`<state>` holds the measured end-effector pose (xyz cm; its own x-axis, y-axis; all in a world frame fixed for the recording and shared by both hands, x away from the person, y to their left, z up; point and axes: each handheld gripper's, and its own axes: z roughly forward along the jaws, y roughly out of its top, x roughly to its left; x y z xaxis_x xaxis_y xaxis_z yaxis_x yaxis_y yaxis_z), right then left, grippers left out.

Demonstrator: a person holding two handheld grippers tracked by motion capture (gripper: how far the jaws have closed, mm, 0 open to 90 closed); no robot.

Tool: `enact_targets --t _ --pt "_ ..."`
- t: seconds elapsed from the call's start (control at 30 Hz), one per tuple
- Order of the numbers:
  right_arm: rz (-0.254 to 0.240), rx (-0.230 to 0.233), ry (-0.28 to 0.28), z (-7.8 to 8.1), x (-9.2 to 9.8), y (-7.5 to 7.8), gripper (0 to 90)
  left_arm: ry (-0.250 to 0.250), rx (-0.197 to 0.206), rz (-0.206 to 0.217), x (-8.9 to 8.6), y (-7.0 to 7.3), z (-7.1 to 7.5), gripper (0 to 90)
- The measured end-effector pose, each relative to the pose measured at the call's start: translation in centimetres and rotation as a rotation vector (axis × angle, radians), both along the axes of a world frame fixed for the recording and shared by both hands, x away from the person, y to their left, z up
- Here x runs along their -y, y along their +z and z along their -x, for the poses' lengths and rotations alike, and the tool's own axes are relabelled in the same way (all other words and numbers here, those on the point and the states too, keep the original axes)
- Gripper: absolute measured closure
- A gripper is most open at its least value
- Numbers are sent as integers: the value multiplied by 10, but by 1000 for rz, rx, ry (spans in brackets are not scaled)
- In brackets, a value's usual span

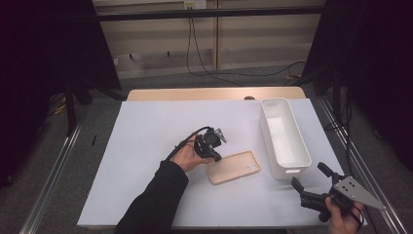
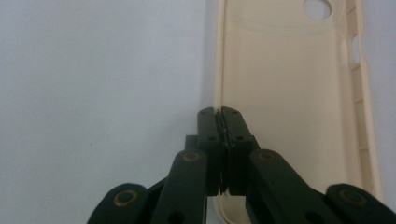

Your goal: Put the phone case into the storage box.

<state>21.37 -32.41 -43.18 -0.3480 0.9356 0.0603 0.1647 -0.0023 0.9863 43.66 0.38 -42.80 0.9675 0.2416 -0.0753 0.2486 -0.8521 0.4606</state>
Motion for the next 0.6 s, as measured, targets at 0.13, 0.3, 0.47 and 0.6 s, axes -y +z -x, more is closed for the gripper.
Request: enact_targets --t 0.13,0.3,0.47,0.6 --pt "1 -1 0 0 0 0 0 20 1 -6 1 0 1 881" --pt "1 0 -1 0 1 0 0 38 -10 6 -1 0 1 881" --pt "-1 0 -2 0 1 0 0 59 -24 36 -5 -1 0 880" --pt "-2 0 -3 0 1 0 0 69 -28 55 -8 -2 0 880"
